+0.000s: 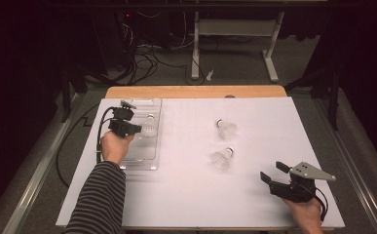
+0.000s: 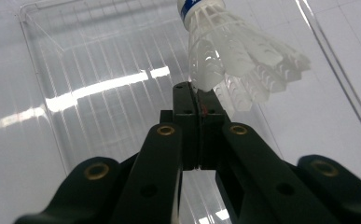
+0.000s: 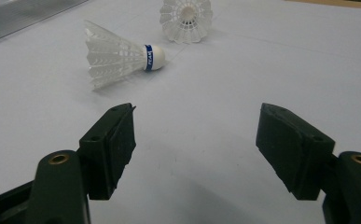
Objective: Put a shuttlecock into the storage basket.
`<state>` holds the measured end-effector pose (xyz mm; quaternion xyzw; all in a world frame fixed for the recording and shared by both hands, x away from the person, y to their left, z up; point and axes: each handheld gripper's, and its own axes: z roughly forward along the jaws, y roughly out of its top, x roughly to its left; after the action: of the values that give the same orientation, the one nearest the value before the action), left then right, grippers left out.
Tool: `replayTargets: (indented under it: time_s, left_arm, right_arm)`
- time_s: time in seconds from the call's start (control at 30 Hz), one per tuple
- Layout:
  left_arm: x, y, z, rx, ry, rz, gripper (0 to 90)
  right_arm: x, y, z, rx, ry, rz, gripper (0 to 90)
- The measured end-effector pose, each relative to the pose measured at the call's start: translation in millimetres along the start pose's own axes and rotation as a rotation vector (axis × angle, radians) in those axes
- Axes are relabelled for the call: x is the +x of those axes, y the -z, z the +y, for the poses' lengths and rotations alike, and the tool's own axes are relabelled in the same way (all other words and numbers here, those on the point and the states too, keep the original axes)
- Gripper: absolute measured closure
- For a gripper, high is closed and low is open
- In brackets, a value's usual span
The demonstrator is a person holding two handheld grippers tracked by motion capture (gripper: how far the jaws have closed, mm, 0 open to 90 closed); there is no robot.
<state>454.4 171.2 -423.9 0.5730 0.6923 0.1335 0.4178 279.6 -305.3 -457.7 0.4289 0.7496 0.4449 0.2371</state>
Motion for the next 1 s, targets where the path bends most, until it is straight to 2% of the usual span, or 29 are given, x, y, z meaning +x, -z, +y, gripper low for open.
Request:
replayTargets:
  time_s: [0.1, 0.2, 0.37, 0.67, 1.0]
  left_arm:
    - [-0.6, -1.0, -1.1, 0.003, 0.0, -0.001, 83.4]
    - [-1.7, 1.1, -2.9, 0.009, -0.03, 0.001, 78.6]
    - [-4.9, 6.8, -3.6, 0.001, -0.038, 0.004, 66.8]
    - [-11.1, 20.0, -3.8, -0.022, -0.032, -0.017, 50.4]
    - [-20.6, 35.7, -8.8, -0.064, -0.068, -0.031, 43.2]
  right_arm:
    - [0.0, 0.0, 0.0, -0.001, 0.0, 0.0, 28.9]
    - [-0.1, 0.0, 0.0, 0.0, -0.001, 0.0, 28.9]
    - [0.0, 0.2, 0.0, -0.001, 0.001, -0.001, 28.9]
    - [0.4, 0.5, 0.1, -0.001, 0.0, -0.003, 29.0]
    - [0.2, 0.9, 0.1, -0.006, 0.0, -0.002, 29.0]
